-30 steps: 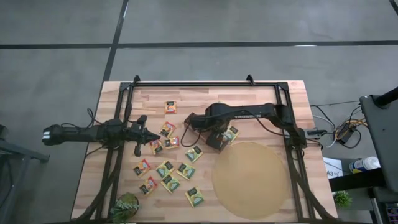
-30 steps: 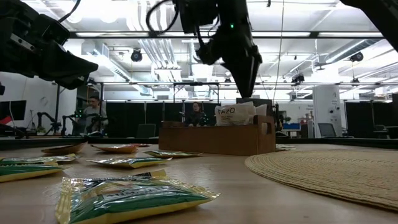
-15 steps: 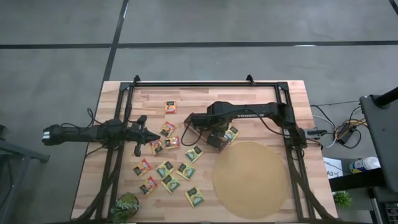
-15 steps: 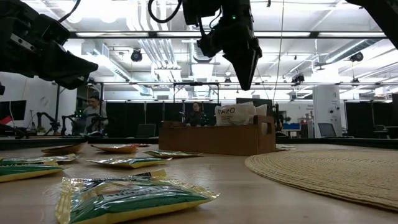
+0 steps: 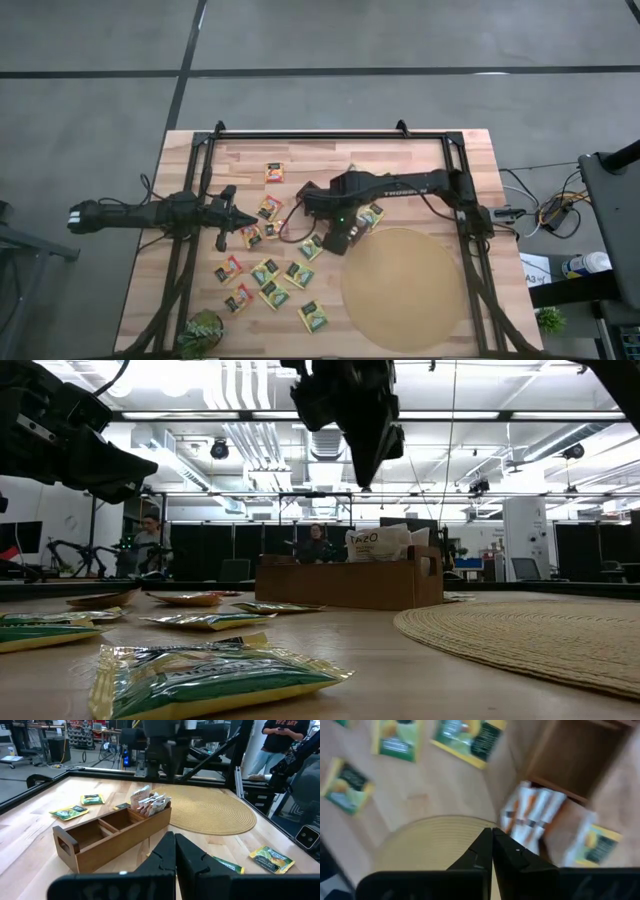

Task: Pick & Place Tea
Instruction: Adjust the white tea bags in the wooden organizer

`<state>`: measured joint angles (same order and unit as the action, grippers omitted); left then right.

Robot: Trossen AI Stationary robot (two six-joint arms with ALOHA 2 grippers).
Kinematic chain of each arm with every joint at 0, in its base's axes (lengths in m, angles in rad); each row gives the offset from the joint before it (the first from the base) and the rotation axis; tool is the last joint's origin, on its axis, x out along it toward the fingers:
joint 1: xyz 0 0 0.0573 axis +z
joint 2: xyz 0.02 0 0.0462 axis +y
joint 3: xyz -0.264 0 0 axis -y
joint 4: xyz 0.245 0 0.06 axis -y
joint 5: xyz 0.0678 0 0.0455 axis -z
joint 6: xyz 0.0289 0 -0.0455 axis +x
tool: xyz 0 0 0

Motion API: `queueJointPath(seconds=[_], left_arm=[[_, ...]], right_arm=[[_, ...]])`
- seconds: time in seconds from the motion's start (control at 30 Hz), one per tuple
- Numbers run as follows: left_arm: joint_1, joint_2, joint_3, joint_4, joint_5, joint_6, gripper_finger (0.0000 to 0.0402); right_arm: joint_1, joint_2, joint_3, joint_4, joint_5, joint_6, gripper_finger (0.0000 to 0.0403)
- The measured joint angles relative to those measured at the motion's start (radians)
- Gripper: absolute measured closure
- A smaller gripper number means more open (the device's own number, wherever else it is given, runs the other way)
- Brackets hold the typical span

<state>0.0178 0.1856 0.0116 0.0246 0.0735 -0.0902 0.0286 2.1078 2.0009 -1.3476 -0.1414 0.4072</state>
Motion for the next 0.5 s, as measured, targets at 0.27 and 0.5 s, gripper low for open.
queueJointPath(seconds=[0.27, 0.5], left_arm=[[0.0, 0.0, 0.0, 0.0, 0.0, 0.0, 0.0402], [0.0, 0.0, 0.0, 0.0, 0.0, 0.0, 0.0402]], right_arm=[[0.02, 0.0, -0.063, 0.042, -0.077, 0.002, 0.0394], [0.022, 0.001, -0.131, 0.054, -0.08, 0.036, 0.0394]])
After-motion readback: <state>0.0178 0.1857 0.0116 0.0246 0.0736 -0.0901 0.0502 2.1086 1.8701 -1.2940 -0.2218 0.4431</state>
